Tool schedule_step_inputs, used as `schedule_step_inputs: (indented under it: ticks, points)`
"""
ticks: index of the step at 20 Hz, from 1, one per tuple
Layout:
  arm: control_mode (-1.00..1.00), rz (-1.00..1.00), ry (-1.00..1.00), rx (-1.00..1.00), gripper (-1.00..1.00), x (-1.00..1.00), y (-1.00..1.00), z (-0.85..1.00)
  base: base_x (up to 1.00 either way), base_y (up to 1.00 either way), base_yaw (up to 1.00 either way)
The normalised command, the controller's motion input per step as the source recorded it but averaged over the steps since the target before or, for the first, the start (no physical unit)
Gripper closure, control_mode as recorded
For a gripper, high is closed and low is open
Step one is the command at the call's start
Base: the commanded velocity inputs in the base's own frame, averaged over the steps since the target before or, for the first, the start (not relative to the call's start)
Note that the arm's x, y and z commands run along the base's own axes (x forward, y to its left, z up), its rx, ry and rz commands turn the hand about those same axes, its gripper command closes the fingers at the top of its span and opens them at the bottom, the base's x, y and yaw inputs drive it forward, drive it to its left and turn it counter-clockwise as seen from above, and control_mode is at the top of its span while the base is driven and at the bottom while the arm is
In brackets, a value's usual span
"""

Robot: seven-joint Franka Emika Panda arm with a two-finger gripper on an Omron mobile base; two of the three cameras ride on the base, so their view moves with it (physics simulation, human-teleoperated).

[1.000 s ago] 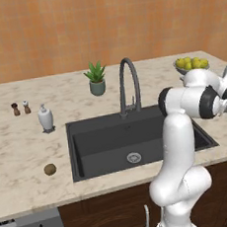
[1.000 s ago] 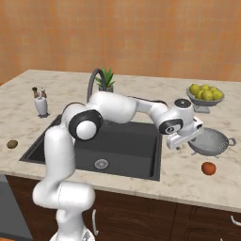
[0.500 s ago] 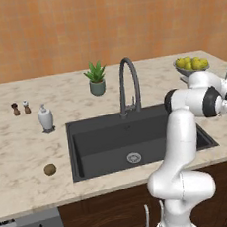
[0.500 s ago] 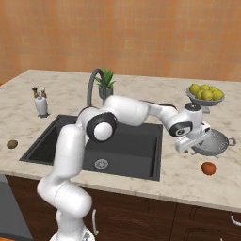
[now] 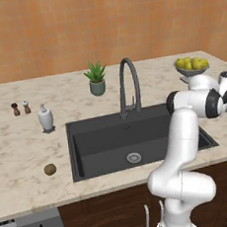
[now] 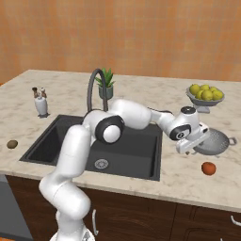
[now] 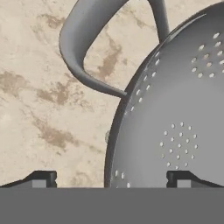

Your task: Put the colander in the sink, put the kiwi, orange in the colander, and turn on the sink faucet and pour water over the colander.

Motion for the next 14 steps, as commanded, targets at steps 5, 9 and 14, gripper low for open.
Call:
schedule_step_inputs:
  ticks: [5, 9, 14]
  points:
    - [-1.00, 0.00, 0.00, -0.03, -1.00, 0.30, -0.09, -0.29, 0.00, 0.00, 0.00]
    - [-1.00, 0.00, -0.03, 0.00, -1.00, 0.19, -0.08, -0.01, 0.00, 0.00, 0.00]
    - [-1.00, 0.00, -0.01, 0.00, 1.00, 0.22, -0.04, -0.24, 0.00, 0.00, 0.00]
